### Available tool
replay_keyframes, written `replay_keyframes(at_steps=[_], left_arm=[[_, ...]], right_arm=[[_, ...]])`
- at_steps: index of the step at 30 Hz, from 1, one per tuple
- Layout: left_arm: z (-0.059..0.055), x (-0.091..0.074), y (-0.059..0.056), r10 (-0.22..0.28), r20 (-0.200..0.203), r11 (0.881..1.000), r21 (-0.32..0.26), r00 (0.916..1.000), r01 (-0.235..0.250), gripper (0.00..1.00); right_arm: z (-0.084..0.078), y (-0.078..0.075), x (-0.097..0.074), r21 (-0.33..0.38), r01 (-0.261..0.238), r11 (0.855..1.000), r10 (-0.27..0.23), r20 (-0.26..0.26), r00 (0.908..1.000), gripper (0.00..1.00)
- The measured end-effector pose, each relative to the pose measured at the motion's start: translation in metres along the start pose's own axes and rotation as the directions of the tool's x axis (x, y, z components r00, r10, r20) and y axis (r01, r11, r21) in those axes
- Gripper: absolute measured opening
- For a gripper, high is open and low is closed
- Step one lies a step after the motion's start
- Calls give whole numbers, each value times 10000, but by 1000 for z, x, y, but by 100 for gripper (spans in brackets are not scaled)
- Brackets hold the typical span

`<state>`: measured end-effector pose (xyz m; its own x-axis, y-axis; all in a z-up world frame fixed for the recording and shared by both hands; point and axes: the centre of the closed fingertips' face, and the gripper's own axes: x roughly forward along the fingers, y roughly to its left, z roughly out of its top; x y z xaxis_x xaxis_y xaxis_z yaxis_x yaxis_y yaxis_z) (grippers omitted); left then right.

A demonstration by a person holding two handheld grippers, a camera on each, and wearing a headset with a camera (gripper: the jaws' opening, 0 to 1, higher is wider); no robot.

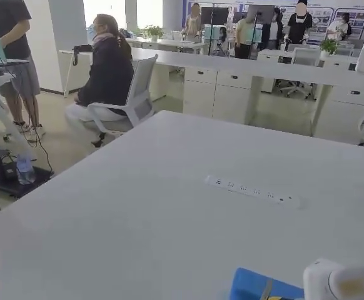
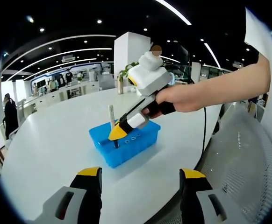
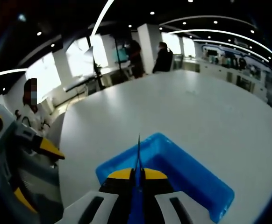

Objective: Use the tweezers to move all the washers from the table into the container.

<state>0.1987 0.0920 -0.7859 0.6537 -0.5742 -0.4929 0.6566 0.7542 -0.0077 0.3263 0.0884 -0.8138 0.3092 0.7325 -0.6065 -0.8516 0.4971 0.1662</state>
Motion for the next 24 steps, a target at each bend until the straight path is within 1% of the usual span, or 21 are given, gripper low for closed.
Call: replay_keyframes(at_steps=[2,5,10,14,20,24], left_arm=[[0,0,1,17,20,10000,-3,10000,-17,67],[-2,0,1,-8,-55,10000,-33,10000,7,67],[-2,1,1,7,-76,10000,17,10000,-7,67],[-3,1,1,5,-103,10000,5,9999,-5,67],[-2,1,1,3,-43,10000,5,10000,-3,66],[-2,0,1,39,-9,10000,-1,10000,-39,66]], right_arm=[[0,-1,1,-138,-34,9999,33,-31,10000,3],[1,-2,4,-221,-94,9997,93,-36,9999,3],[0,-4,6,-312,-15,9995,17,79,10000,3],[1,-9,5,-218,46,9998,-43,150,9999,4],[2,-9,-2,-233,72,9997,-63,366,9993,4],[6,-9,-7,-293,108,9995,-90,598,9982,3]])
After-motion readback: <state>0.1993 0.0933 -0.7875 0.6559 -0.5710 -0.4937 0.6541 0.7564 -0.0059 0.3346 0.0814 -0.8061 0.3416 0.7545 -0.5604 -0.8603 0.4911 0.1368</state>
